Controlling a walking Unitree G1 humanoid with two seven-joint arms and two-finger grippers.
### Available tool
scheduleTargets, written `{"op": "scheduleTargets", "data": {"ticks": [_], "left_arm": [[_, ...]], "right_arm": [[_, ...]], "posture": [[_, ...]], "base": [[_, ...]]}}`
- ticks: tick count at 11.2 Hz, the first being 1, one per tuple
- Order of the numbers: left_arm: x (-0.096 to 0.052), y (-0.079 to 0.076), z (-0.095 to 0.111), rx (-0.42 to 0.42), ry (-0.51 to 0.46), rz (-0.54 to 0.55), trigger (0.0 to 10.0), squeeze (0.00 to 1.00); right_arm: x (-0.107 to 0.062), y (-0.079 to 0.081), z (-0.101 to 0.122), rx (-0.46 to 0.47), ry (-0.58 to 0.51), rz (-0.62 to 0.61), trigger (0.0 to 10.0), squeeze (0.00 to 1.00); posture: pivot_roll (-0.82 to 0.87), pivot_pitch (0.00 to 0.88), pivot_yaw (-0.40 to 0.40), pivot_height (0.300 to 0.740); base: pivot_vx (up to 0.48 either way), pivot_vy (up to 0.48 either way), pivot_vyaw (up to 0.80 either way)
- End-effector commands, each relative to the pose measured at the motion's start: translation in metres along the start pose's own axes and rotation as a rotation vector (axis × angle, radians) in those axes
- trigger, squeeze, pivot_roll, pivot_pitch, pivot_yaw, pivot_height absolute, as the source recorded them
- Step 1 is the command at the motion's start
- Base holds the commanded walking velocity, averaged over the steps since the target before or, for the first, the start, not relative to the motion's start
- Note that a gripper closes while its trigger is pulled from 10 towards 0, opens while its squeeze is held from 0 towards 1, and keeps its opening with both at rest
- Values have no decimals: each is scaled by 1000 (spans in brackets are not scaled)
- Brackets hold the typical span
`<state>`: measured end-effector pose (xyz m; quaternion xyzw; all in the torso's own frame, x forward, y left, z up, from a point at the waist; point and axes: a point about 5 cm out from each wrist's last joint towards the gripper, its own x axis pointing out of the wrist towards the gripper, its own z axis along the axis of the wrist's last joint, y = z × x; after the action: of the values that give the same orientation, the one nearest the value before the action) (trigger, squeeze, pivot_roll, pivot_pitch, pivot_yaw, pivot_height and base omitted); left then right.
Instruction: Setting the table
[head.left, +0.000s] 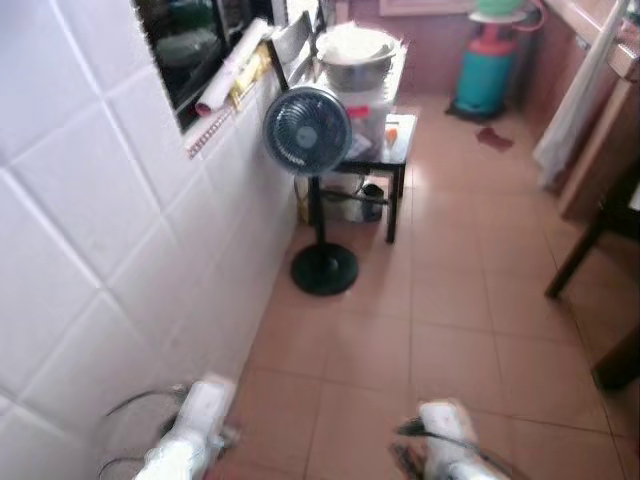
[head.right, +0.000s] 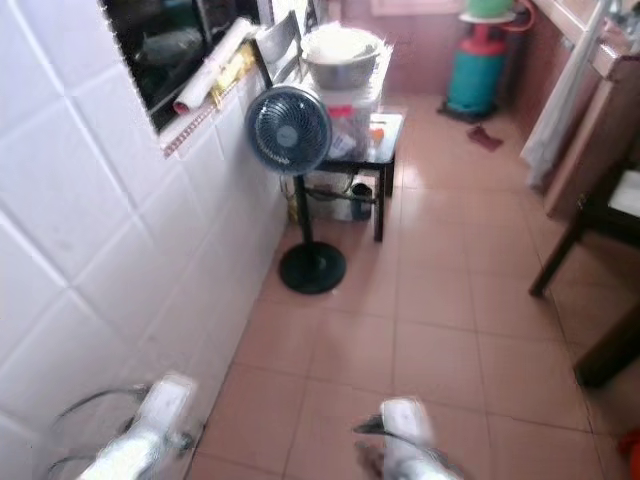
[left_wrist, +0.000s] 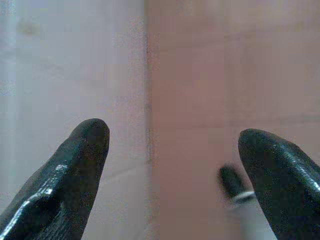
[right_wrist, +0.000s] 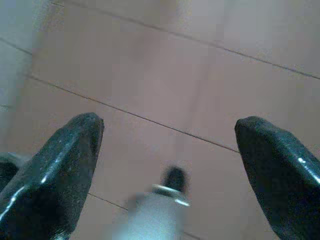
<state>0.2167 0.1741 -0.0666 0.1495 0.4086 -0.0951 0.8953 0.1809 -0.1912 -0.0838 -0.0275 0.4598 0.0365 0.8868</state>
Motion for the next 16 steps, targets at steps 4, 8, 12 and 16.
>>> {"op": "scheduleTargets", "data": {"ticks": [4,8,12,16], "left_arm": [[-5,14,-19,12,60,24,10000,0],[-5,9,-19,-41,56,21,10000,0],[-4,2,-18,-96,58,45,10000,0],[-6,-2,-27,-155,77,62,10000,0]], "right_arm": [[5,21,12,12,-33,54,10000,0],[5,20,14,-12,-33,45,10000,0],[5,14,19,-73,-31,55,10000,0],[6,11,30,-121,-42,63,10000,0]], "posture": [[-70,0,75,740],[-60,0,42,740],[-23,0,-25,740],[11,0,-61,740]], "base": [[311,0,0],[71,0,0],[0,0,0],[0,0,0]]}}
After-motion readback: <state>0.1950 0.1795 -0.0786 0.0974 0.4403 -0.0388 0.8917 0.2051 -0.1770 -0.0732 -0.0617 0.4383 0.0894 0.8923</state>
